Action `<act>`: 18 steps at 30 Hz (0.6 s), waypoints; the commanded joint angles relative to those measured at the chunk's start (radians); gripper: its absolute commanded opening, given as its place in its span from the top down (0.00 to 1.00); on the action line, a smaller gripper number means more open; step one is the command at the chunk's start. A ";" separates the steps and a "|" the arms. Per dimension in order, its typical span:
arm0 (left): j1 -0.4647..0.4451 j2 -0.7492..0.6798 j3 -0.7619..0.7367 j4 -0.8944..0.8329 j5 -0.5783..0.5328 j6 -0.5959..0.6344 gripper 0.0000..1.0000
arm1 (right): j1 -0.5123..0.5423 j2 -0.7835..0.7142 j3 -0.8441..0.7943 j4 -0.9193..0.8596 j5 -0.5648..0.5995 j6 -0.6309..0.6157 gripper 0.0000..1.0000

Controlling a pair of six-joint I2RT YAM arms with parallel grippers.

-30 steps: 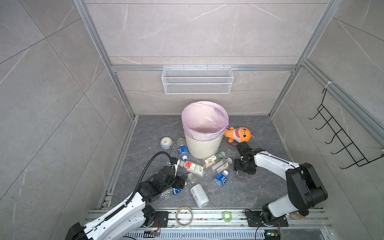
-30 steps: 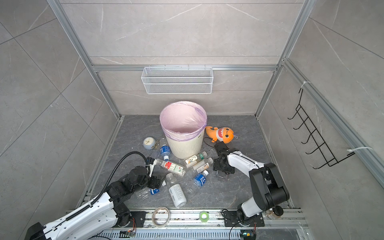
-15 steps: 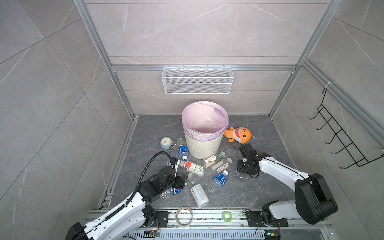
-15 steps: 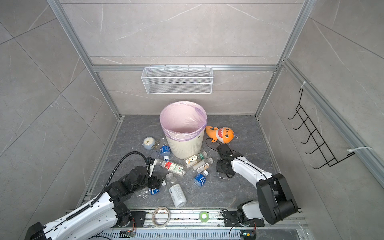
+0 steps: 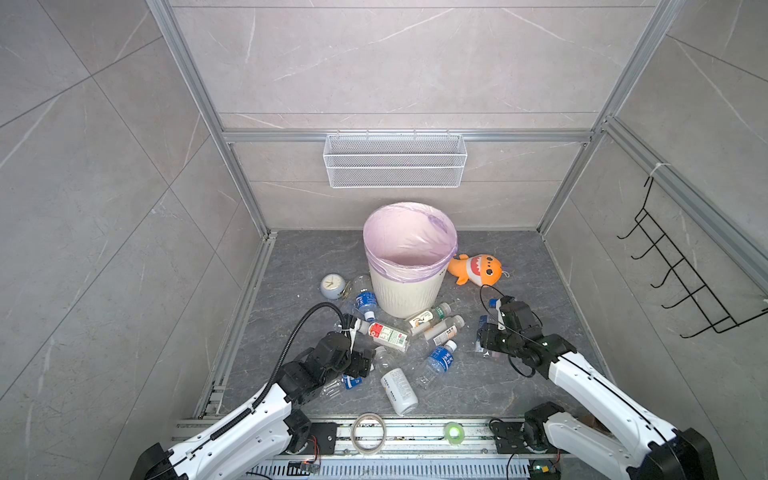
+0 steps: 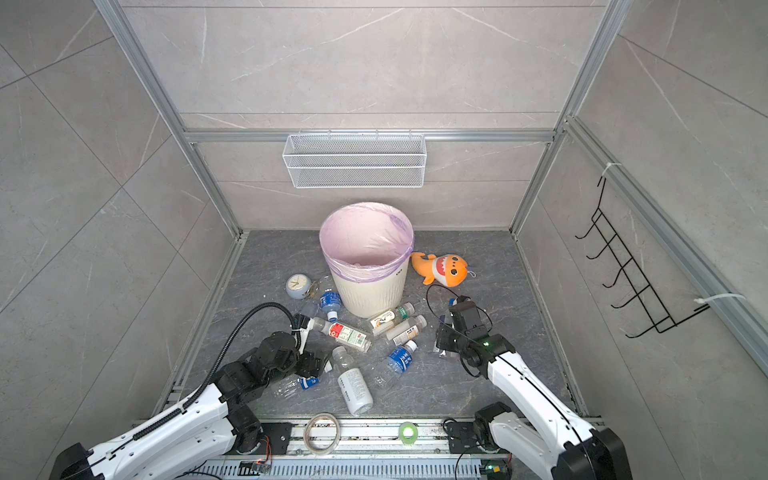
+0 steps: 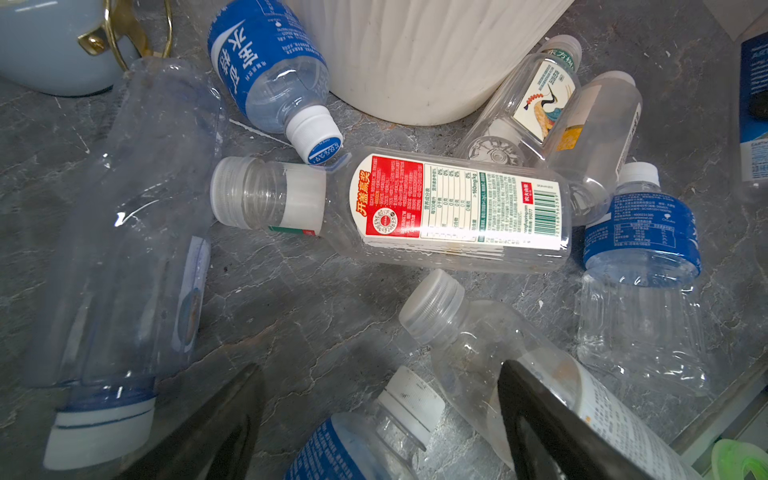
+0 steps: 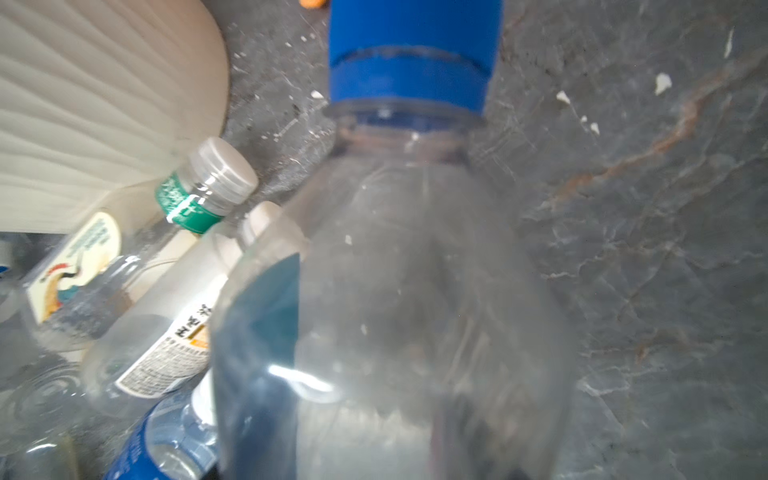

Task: Throw the plastic bottles in the bin
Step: 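Close the right gripper on the blue-capped clear bottle and lift it, then carry the blue-capped bottle over the bin and release it with the right gripper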

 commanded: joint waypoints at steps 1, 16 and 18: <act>-0.006 0.000 0.006 0.033 0.005 0.021 0.10 | 0.029 -0.087 -0.019 0.051 -0.023 -0.031 0.52; -0.005 -0.005 0.006 0.033 0.007 0.021 0.10 | 0.167 -0.139 0.337 -0.058 0.033 -0.122 0.52; -0.006 -0.014 0.003 0.033 0.014 0.021 0.10 | 0.190 -0.075 0.455 -0.059 0.031 -0.129 0.52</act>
